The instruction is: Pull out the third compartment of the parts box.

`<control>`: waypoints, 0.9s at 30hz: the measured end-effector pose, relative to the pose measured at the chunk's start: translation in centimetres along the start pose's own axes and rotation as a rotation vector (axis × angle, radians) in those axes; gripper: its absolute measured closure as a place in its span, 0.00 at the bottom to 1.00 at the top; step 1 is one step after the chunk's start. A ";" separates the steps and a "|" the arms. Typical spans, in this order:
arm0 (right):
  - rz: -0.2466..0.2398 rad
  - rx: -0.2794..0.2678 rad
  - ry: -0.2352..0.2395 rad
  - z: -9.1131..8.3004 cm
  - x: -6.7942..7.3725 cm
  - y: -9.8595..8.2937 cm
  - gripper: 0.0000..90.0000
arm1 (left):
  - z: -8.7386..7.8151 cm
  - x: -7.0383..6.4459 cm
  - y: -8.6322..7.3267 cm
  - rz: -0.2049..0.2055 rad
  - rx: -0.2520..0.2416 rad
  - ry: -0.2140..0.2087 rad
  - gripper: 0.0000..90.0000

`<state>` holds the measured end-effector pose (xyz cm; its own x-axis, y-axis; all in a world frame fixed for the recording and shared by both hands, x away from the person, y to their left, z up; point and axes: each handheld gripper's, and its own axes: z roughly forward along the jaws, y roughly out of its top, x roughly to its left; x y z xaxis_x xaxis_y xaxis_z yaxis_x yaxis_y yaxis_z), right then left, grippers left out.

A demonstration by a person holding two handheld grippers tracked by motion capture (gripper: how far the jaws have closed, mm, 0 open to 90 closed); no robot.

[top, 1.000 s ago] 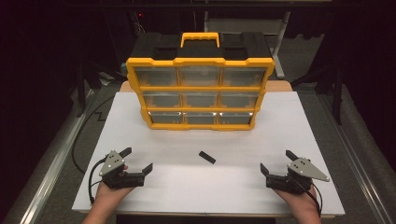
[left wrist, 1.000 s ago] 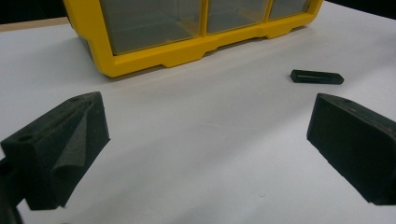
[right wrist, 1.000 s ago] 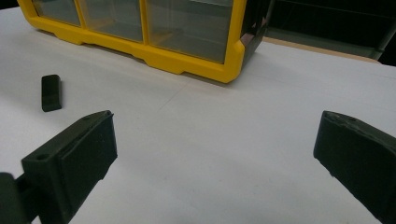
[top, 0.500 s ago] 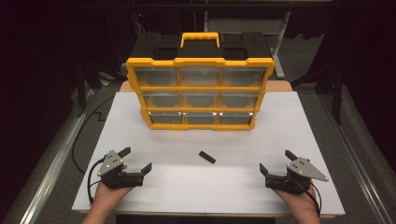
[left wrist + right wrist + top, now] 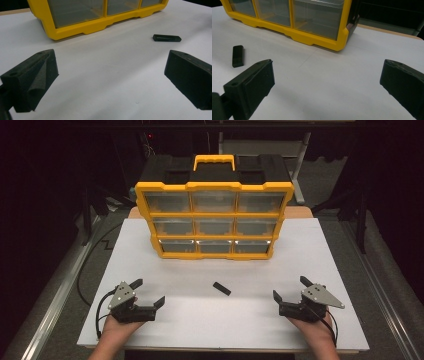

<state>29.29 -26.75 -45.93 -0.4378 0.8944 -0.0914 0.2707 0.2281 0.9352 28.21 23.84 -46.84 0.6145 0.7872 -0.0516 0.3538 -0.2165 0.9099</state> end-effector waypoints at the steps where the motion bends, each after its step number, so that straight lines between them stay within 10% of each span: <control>1: -0.004 0.003 -0.001 0.3 0.1 0.1 0.00 | -0.1 0.0 -0.1 0.004 0.003 0.002 0.00; 27: -0.003 0.071 -0.052 7.7 -0.7 2.7 0.00 | 0.3 -0.3 -0.1 0.013 -0.024 -0.018 0.00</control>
<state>36.91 -23.85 -45.96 -0.3938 0.9121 -0.1140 0.3303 0.2561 0.9085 28.23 23.49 -47.00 0.6317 0.7738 -0.0466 0.3286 -0.2129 0.9202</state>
